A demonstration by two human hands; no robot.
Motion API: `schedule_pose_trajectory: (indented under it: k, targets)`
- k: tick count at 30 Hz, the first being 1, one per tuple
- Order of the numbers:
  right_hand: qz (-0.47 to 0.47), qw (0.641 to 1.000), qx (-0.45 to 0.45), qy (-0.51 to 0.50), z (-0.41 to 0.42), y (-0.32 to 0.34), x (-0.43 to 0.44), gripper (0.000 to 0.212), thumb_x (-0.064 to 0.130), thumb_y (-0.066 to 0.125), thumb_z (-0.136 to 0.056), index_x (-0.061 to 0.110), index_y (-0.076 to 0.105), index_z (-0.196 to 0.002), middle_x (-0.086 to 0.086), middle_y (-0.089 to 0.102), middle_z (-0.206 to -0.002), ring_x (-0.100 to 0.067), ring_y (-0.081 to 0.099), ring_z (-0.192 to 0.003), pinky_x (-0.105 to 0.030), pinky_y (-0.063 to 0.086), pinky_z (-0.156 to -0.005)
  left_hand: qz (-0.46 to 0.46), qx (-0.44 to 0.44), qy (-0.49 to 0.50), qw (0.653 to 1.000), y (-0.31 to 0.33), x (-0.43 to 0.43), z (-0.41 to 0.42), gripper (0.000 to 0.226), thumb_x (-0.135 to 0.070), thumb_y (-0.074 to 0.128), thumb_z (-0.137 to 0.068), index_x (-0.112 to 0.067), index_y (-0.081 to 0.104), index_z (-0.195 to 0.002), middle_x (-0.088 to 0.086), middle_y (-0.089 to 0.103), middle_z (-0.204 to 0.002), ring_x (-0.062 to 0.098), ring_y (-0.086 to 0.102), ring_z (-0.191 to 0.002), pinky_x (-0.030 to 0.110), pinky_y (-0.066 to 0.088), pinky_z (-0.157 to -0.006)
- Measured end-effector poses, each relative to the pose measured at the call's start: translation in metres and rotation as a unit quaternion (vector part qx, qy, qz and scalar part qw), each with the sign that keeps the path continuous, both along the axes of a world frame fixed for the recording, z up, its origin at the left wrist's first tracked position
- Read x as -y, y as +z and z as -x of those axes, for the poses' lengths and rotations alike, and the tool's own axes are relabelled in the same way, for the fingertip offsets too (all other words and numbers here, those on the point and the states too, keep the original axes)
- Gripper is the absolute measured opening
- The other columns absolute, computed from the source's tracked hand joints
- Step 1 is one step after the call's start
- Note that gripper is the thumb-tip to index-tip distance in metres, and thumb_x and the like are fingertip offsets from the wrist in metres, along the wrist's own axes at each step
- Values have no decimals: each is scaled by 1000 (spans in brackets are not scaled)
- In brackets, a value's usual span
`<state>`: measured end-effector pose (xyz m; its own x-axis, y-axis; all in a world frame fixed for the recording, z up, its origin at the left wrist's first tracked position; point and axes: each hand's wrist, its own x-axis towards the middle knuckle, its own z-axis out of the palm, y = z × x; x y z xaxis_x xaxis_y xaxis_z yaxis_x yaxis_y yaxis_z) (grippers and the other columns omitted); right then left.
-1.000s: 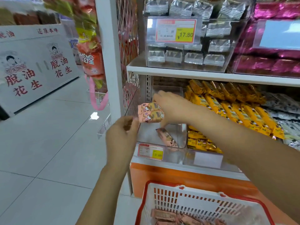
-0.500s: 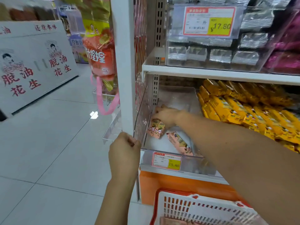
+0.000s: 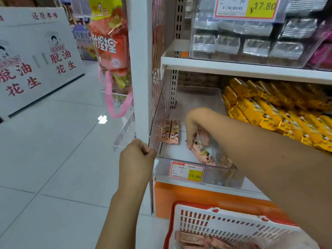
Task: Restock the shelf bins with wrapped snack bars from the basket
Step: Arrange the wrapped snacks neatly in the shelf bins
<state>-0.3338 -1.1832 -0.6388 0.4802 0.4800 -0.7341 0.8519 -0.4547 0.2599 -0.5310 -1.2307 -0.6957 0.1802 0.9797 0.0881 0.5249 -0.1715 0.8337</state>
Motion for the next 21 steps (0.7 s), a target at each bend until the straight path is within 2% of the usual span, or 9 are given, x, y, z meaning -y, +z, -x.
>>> schedule_pose_trajectory:
  k: [1,4,7,9,11,12,15,18,21]
  targets:
    - [36,999,-9,-32,-1,-6,0,41,36,66,-89,0,61,-110,-7,73,-71,-16,67,-85,-30,48,-96,0,-1,-1,1000,0,0,0,29,-12,64,-86,-14,47,-62,0,51,-57,11,48,-54,20,32,-50]
    - [50,994,-34,-88,-10,-23,-5,34,27,67,-90,-7,65,-90,-16,72,-72,-19,65,-89,-32,45,-104,-1,-1,-1,1000,0,0,1,29,-12,64,-86,-13,47,-63,1,51,-58,11,48,-54,20,32,-50]
    - [-97,979,-84,-157,-19,-33,-13,29,16,58,-95,-9,59,-81,-19,67,-58,-20,67,-59,-26,56,-72,-4,0,-1,1000,-1,-1,1,28,-12,64,-86,-13,48,-63,1,52,-58,12,48,-54,21,33,-50]
    - [-241,953,-89,-157,-23,-39,-17,25,9,49,-99,-5,53,-79,-21,70,-70,-22,68,-61,-26,55,-62,-4,0,-2,1000,-2,-1,1,28,-13,64,-86,-14,48,-64,0,51,-58,12,48,-54,21,33,-51]
    - [-300,932,-136,-152,-20,-44,-20,15,12,49,-99,0,55,-92,-22,69,-106,-28,69,-92,-33,54,-82,-4,-2,-1,1000,-3,-1,1,27,-13,64,-86,-14,48,-64,1,52,-59,12,47,-54,21,34,-50]
    - [-307,921,-173,-169,-16,-45,-19,18,18,56,-96,1,55,-103,-20,66,-114,-31,67,-101,-37,54,-89,-5,-3,0,1000,-3,-2,1,27,-14,64,-86,-13,48,-64,1,52,-59,12,47,-54,21,35,-50]
    - [-277,931,-203,-127,-6,-45,-16,56,34,80,-76,4,57,-117,-13,64,-114,-31,65,-98,-39,55,-90,-10,-8,1,1000,-3,-2,0,27,-15,64,-86,-14,48,-65,0,52,-60,11,47,-54,19,35,-50]
    - [-244,965,-98,16,6,-45,-13,58,46,79,-73,10,60,-114,-6,63,-100,-24,60,-89,-32,52,-78,-10,-8,-1,1000,-3,-2,1,26,-15,64,-86,-14,48,-66,-1,51,-60,9,46,-54,18,33,-49]
    - [-270,960,15,77,14,-50,-14,76,51,71,-80,6,44,-135,-10,54,-128,-26,53,-118,-30,43,-99,-12,-9,-4,1000,-4,-3,1,27,-15,64,-86,-14,48,-65,-1,50,-59,9,45,-53,17,32,-49]
